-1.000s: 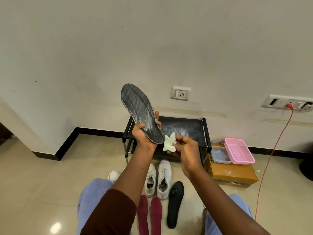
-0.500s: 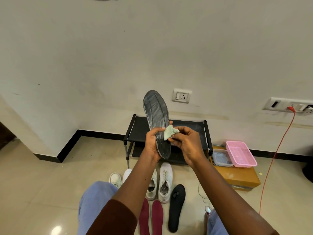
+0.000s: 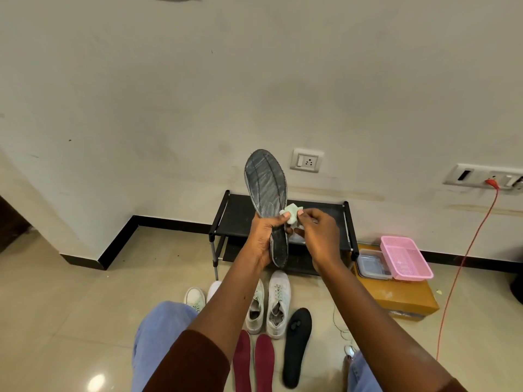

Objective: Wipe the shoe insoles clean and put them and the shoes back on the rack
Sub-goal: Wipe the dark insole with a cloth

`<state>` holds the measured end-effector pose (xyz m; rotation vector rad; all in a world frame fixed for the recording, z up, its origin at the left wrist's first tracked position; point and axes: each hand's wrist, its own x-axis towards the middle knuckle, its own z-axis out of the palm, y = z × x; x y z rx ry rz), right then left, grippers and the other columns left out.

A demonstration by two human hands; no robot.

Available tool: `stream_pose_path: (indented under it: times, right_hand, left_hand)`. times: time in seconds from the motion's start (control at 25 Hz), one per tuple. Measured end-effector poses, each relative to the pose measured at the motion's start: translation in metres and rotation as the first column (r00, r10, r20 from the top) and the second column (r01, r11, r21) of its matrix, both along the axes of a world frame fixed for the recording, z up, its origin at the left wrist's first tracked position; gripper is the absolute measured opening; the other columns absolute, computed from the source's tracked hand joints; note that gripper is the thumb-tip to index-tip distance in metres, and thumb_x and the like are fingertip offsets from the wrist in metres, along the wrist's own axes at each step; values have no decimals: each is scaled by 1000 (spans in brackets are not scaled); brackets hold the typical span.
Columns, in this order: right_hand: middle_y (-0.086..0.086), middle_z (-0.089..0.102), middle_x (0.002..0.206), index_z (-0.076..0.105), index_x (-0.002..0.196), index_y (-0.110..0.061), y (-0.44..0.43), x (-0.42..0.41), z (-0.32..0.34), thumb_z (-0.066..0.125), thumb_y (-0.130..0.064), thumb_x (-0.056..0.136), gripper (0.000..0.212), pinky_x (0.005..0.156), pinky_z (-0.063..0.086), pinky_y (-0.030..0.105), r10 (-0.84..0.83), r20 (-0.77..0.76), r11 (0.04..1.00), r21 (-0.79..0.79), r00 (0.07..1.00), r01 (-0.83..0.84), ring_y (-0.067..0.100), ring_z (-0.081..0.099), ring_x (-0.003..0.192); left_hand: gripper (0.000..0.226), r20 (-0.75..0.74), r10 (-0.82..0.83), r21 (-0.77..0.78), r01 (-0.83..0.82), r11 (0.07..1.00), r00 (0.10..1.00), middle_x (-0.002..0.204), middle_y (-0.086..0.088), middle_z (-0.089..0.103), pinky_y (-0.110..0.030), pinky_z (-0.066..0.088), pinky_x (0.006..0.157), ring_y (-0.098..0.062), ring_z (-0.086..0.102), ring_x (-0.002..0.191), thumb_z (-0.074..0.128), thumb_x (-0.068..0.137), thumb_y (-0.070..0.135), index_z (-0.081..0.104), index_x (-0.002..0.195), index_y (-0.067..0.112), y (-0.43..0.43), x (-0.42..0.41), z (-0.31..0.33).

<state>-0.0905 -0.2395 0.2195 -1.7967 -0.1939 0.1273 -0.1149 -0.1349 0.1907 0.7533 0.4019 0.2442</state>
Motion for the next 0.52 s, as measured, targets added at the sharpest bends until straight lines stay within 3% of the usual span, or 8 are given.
stream_pose_path:
  times: [0.12, 0.24, 0.36, 0.52]
  right_hand:
    - [14, 72, 84, 72, 76, -16, 0, -1, 1, 66, -33, 83, 20, 85, 55, 43, 126, -107, 988, 100, 986, -115, 27, 68, 83]
    - [12, 70, 80, 71, 82, -3, -2, 4, 1, 70, -18, 81, 16, 84, 55, 35, 198, -205, 961, 234, 958, -149, 19, 66, 76]
    - [15, 68, 82, 68, 84, 3, 2, 5, -3, 61, -2, 86, 9, 76, 56, 28, 120, -289, 934, 358, 950, -9, 19, 65, 74]
    - [24, 68, 87, 65, 67, 0, 10, 5, -8, 56, 1, 87, 22, 66, 57, 30, -155, -222, 958, 206, 963, 201, 16, 65, 68]
  left_hand:
    - [44, -3, 21, 85, -21, 996, 1000, 96, -13, 65, -27, 56, 59, -21, 66, 77, 59, 84, -5, 50, 126, 2, 3, 3, 1]
    - [50, -17, 36, 139, -33, 990, 999, 98, -12, 64, -30, 56, 69, -22, 64, 84, 58, 83, -9, 46, 129, 4, 3, 3, 1]
    - [51, -4, 92, 145, -90, 985, 996, 97, -11, 66, -32, 56, 73, -22, 66, 85, 59, 80, -13, 47, 124, 9, -1, 4, 3]
    - [59, 5, 165, 193, -163, 968, 986, 97, -11, 67, -35, 54, 74, -27, 66, 90, 58, 74, -20, 45, 122, 14, -4, 7, 1]
